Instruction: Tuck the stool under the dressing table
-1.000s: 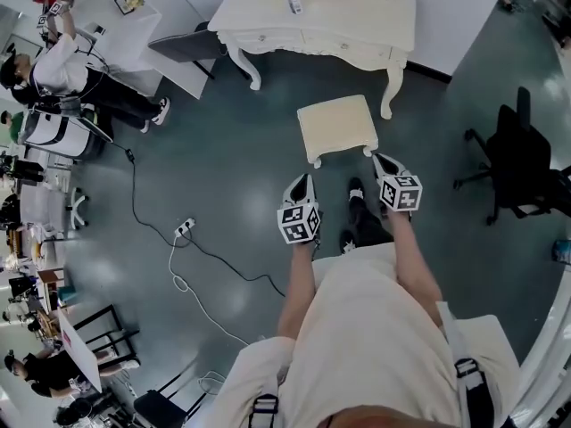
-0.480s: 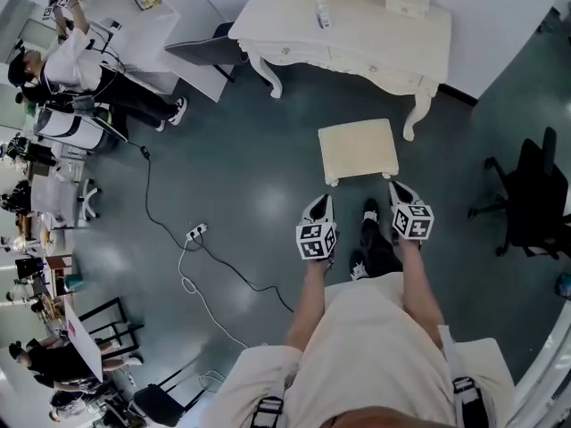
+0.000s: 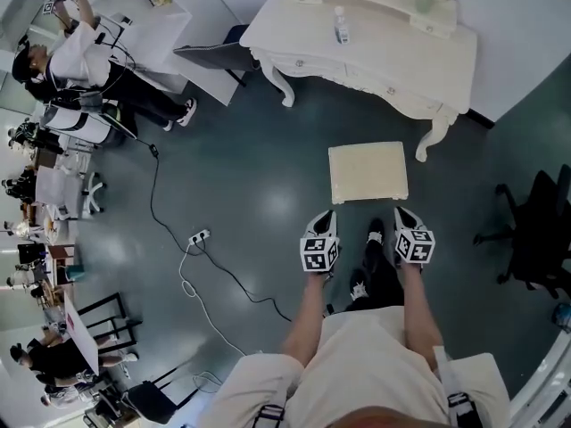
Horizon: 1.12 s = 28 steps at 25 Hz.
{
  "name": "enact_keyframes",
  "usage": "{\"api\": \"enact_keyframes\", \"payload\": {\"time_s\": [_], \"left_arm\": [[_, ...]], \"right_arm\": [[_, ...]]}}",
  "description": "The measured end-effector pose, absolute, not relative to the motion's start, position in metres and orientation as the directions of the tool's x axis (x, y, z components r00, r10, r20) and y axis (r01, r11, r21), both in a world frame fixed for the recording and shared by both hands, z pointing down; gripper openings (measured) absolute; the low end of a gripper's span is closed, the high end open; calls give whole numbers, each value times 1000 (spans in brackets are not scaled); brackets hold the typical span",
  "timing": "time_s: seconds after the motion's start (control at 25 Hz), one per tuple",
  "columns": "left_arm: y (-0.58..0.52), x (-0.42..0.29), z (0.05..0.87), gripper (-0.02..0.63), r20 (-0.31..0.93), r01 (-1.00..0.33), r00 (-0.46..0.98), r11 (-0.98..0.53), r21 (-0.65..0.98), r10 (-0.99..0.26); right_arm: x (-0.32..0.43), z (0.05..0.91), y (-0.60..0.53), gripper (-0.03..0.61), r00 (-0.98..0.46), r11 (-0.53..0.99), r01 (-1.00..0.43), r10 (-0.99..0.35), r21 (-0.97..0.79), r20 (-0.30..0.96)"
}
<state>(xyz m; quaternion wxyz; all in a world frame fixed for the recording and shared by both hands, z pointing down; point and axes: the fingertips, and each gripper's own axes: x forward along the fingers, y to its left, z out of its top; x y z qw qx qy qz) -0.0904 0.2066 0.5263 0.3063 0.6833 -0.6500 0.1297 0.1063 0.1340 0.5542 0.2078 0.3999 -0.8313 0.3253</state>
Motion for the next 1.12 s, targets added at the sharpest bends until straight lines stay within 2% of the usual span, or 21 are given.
{"api": "enact_keyframes", "payload": {"time_s": [0.28,0.56,1.12], "left_arm": [[160,-95,560,15,597,-971,118,32,235,-794],[140,-95,633,17,658,-985,86,36,170,-748],[114,-108,755,17,704,-981,109,39,191,-701]], "right_arm": [[114,590,95,44,-575,454,-813,-523,-366,629],[133,658,78,44,-546,439,-828,-496,-348,675],[131,769,53,44,-524,451,-834,-469,-318,711]]}}
